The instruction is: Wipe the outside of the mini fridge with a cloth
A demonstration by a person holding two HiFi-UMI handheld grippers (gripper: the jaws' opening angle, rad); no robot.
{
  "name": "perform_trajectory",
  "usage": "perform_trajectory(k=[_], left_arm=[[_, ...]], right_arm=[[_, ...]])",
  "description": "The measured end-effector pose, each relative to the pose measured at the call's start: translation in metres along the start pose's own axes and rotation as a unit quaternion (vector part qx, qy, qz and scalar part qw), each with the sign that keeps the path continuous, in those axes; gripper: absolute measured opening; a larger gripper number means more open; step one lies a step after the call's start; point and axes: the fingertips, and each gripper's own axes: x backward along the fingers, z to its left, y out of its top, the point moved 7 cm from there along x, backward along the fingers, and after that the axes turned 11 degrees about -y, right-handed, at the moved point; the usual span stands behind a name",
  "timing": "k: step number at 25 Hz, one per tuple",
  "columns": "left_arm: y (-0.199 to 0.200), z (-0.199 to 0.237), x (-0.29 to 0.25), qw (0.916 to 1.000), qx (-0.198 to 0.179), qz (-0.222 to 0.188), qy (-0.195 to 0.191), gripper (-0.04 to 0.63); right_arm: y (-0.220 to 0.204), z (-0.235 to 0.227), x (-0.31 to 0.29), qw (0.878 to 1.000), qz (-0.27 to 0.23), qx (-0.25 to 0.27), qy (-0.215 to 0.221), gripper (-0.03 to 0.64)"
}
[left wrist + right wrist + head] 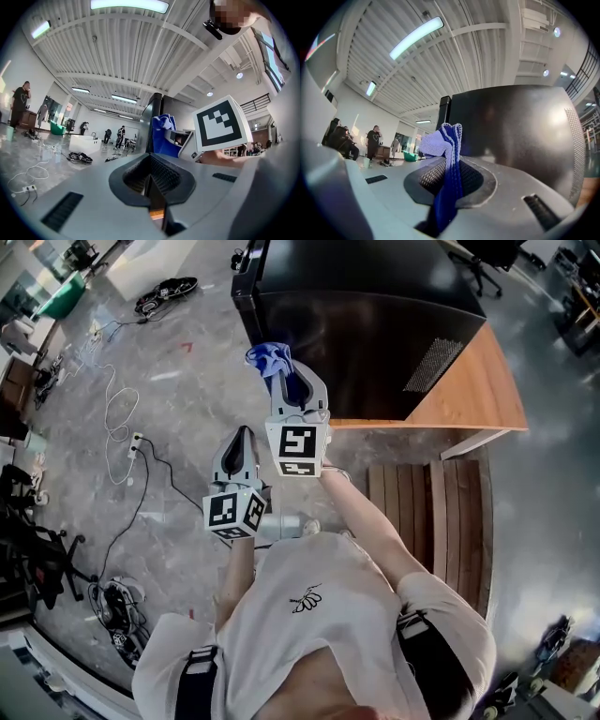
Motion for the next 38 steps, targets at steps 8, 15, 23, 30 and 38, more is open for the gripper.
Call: perform_trajectory(k=[8,15,23,30,38], left_arm=[[0.002,-0.016,-0.004,0.9999,-0.005,0.002,-0.011,0.005],[0.003,-0.023,-0.005,0.9998,-0.011,-0.007,-0.013,0.005],[0.004,-0.033,-0.006,0.9996,-0.016,-0.007,-0.021,0.005],[0.007,-0.035,-0.006,0.9995,-0.018,-0.014,-0.024,0.005],[0.008,-0.038,-0.005,0.9991,-0.030,-0.008,-0.030,0.005]], right_arm=[[0.003,-0.067,0.015,0.998,-0.008,0.014,-0.064,0.061],[0.003,-0.124,0.028,0.992,-0.021,0.034,-0.122,0.061],[0.004,-0.188,0.041,0.980,-0.018,0.045,-0.193,0.061],[-0.001,-0.241,0.047,0.965,-0.002,0.062,-0.254,0.061],[-0.002,-0.275,0.053,0.956,0.006,0.050,-0.290,0.061]])
